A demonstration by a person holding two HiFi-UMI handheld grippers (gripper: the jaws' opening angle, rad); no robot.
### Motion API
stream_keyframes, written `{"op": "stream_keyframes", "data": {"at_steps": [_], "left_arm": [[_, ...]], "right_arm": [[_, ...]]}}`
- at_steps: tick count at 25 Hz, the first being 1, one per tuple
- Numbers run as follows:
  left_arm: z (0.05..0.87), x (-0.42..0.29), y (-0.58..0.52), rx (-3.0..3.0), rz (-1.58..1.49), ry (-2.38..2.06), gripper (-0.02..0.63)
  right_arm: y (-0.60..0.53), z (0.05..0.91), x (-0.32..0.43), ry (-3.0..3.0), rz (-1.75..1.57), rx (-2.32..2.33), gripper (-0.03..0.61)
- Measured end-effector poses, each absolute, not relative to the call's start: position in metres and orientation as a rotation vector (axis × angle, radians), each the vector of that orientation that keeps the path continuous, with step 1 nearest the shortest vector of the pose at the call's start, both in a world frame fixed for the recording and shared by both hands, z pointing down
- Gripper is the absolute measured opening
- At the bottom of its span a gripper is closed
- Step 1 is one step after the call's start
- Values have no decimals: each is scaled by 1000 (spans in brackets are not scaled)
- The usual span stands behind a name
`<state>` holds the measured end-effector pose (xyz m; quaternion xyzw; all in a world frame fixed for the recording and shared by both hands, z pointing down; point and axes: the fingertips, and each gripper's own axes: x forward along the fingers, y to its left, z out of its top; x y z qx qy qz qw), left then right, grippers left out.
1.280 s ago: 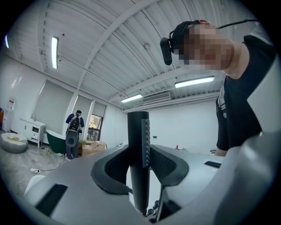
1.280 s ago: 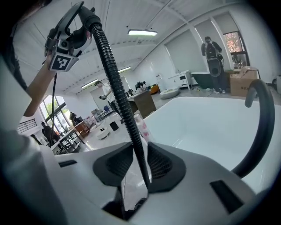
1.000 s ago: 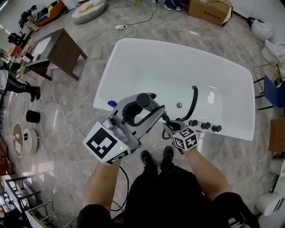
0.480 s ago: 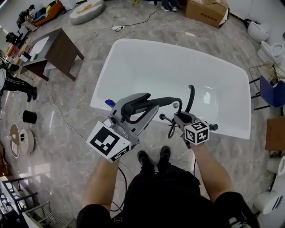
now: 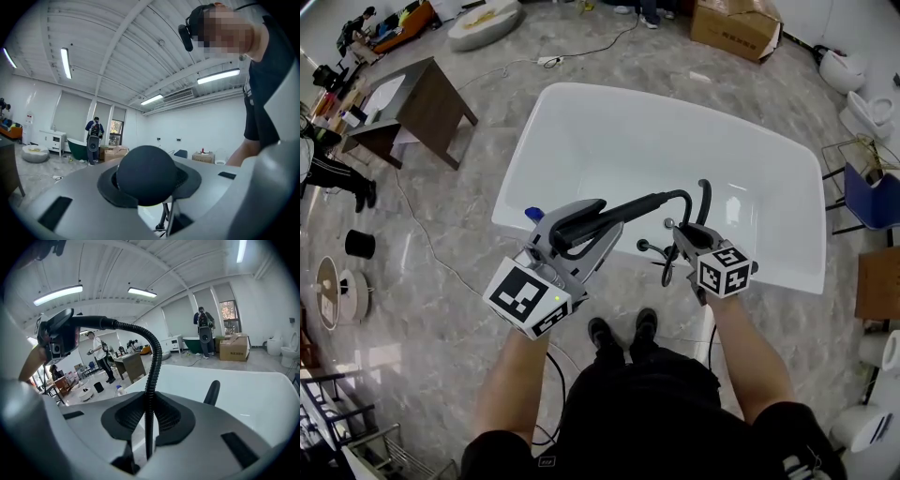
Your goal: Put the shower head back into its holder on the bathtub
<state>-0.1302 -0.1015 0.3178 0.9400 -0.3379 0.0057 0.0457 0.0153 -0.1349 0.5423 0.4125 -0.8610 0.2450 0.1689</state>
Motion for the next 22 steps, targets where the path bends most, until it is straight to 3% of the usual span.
{"op": "stream_keyframes", "data": {"at_steps": [12,22], "left_arm": [[296,-182,-96,2856,-92,-1169,144],[270,-247,-81,2874,-161,-1281,144]], "right_arm": [[-165,480,-5,-2506,534,1226,77],[-170,446,-78,-2585,442,1170,77]]}}
